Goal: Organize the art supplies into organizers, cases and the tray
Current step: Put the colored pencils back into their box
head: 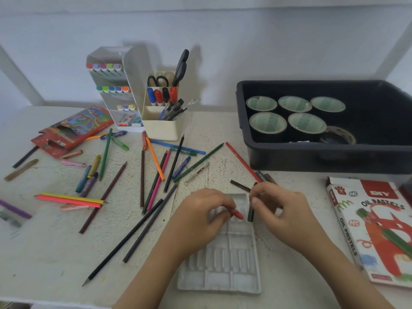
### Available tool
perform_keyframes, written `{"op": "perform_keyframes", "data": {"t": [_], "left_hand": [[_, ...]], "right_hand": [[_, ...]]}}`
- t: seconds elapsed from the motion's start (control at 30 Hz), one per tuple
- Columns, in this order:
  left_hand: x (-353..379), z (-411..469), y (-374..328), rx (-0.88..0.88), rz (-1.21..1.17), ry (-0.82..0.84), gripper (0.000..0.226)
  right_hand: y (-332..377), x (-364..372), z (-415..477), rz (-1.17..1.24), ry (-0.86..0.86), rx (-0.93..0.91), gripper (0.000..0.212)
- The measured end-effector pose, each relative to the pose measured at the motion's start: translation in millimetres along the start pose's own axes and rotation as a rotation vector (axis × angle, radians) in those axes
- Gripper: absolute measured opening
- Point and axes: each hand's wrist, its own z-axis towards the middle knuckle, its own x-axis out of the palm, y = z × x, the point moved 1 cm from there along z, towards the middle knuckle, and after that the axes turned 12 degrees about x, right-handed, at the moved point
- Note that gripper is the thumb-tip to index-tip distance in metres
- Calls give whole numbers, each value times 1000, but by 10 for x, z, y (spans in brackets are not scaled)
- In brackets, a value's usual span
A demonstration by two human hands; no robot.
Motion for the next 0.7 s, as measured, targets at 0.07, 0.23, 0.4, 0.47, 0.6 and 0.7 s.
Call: {"op": "perform_keyframes", "data": {"t": [0.07,0.23,0.4,0.47,0.6,0.7], "left_hand": [[-13,-22,8,11,19,-12,7],[-95,-34,-3,-200,-156,-227,25],[-53,-4,-21,-457,-344,-281,11],[-46,20,-33,-545,-367,-289,11],[-27,83,-123,-663,-345,-223,19],[44,103,-185,-717,-257,-105,20]], "right_hand": [[-22,16,5,-13,-19,20,12],[-7,50,-8,-18,75,53,15],[24,148,3,-62,134,91,19],[16,178,17,-69,139,129,20],[-2,224,39,-61,119,174,22],[-13,240,42,-49,97,193,22]]}}
